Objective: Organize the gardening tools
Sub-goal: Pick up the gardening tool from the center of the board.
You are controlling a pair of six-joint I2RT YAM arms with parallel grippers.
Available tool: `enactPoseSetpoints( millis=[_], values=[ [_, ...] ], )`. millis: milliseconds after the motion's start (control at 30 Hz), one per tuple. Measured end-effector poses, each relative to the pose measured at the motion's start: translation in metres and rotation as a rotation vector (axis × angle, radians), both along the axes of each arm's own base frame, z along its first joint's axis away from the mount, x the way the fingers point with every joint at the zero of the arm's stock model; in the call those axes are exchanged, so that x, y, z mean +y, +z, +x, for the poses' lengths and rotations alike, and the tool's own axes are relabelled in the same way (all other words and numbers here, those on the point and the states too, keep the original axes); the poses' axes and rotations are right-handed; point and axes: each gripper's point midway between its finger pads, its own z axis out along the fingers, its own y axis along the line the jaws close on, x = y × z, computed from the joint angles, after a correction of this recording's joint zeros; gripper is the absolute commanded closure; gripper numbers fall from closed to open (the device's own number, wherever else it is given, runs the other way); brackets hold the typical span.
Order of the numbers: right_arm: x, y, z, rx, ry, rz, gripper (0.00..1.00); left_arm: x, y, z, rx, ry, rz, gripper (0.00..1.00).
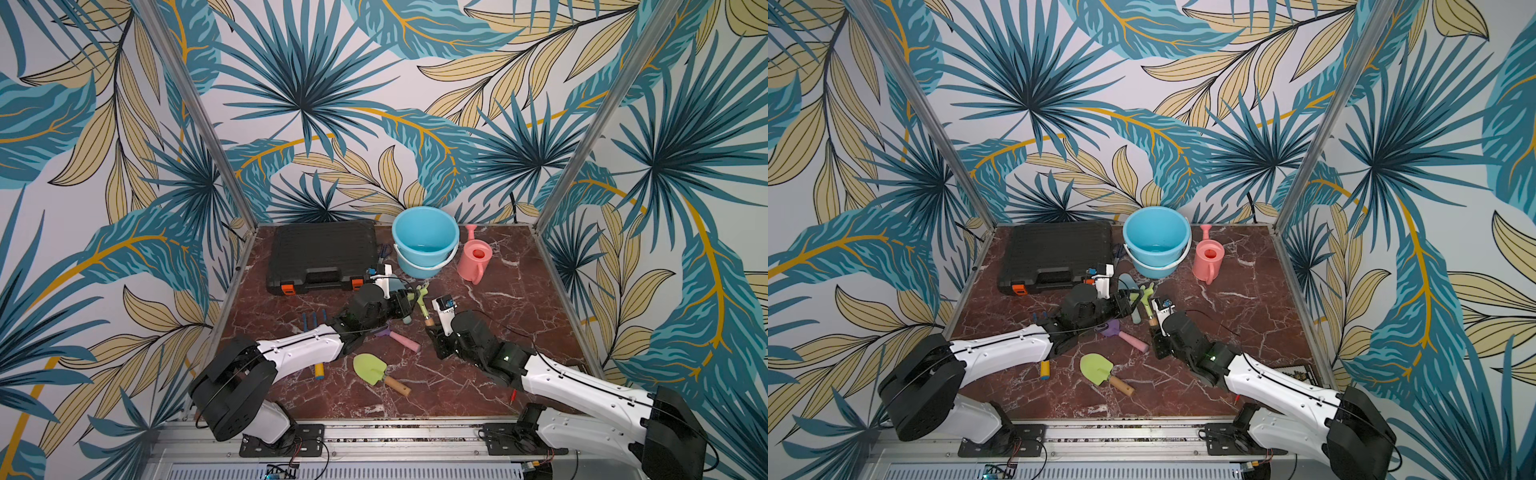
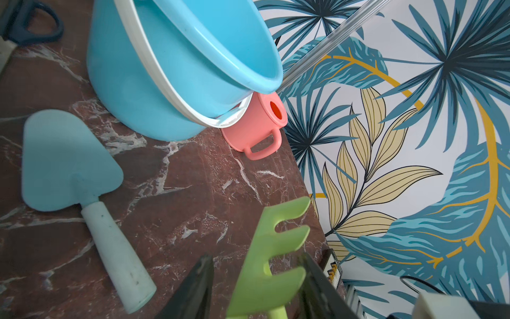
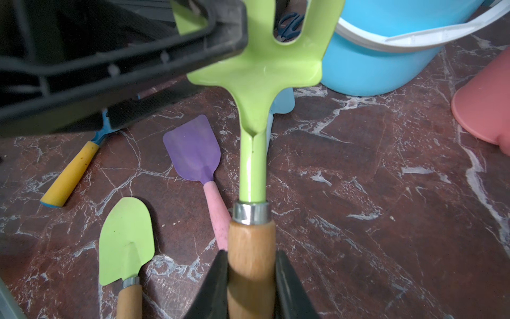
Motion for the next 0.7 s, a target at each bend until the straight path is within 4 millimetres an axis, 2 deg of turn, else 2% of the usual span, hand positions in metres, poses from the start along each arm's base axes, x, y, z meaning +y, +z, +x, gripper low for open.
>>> enactPoseSetpoints(
  millis=[233,400,467,567,700],
  values=[
    [-0.002,0.0,0.001,-0.005,-0.011,-0.003,1.0,0.001,-0.004,-0.004,0.024,-0.004,-0.026,0.51],
    [-0.001,0.001,0.001,-0.011,-0.009,0.005,1.0,-0.006,-0.004,-0.004,0.038,-0.021,-0.069,0.56],
    [-0.002,0.001,0.0,-0.013,-0.007,0.01,1.0,-0.008,-0.008,-0.003,0.049,-0.024,-0.076,0.64],
    [-0.002,0.004,0.0,-0.02,-0.007,0.018,1.0,-0.011,-0.013,-0.002,0.066,-0.03,-0.085,0.68],
    [-0.003,0.005,-0.001,-0.022,-0.008,0.02,1.0,-0.017,-0.014,0.001,0.075,-0.041,-0.106,0.84]
  ],
)
